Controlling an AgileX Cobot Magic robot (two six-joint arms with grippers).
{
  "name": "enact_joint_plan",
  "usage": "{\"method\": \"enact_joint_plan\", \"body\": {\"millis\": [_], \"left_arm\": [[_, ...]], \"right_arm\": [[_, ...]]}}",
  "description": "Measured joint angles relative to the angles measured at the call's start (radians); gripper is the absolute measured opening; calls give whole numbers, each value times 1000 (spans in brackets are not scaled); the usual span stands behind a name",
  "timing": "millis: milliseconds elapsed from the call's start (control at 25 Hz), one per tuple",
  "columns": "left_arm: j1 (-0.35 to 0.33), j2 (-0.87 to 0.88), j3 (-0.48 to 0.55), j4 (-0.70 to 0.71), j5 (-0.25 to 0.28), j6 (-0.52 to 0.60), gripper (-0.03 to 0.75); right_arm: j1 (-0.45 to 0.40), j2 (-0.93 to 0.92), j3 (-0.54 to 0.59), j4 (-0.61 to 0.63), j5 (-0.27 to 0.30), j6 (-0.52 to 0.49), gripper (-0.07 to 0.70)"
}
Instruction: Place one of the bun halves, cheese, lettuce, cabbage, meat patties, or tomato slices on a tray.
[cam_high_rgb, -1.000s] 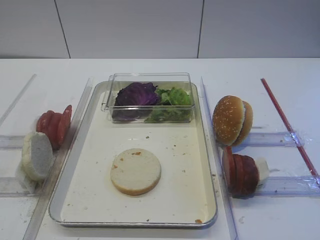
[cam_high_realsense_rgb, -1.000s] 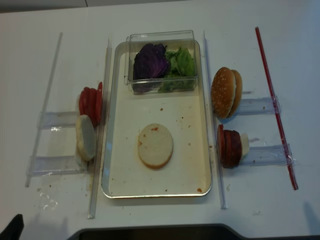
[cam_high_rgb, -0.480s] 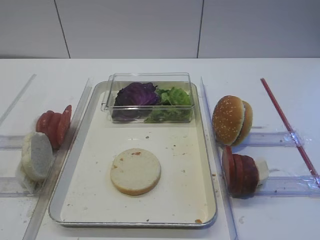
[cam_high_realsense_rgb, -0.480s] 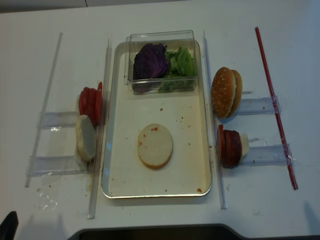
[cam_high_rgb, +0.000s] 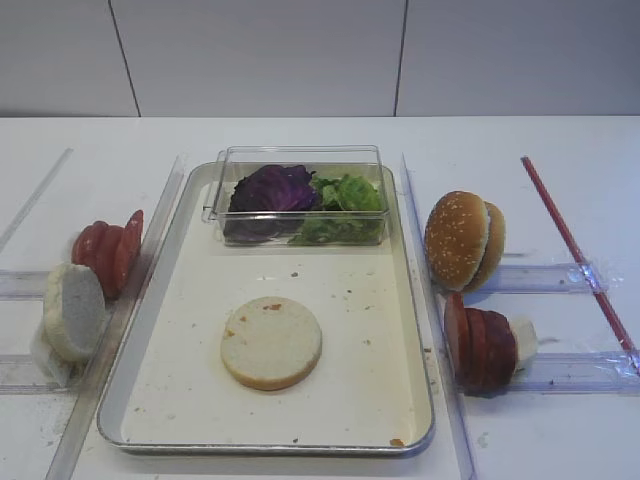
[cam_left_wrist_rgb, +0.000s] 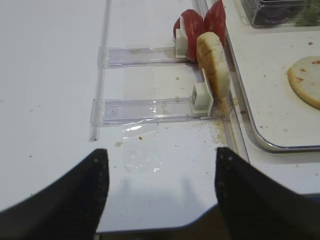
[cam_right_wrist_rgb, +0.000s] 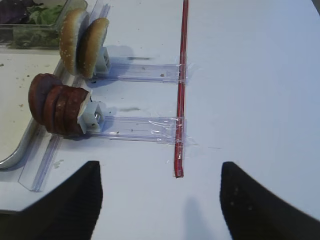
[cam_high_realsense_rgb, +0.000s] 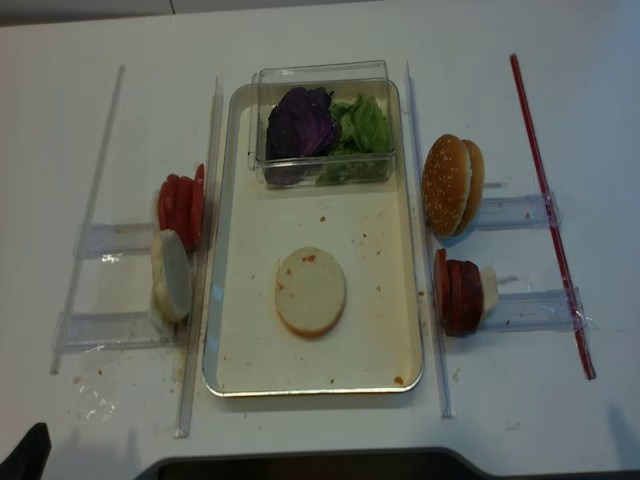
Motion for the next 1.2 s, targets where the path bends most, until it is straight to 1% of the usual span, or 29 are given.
{"method": "enact_joint_plan", "body": {"millis": [400, 640, 1200], "left_arm": [[0, 0, 0, 0, 0, 2, 420], [-27, 0, 0, 0, 0, 2, 420], [-27, 0, 0, 0, 0, 2, 420]], "right_arm": [[0, 0, 0, 0, 0, 2, 514], [0, 0, 0, 0, 0, 4, 514], [0, 0, 0, 0, 0, 4, 514]]}}
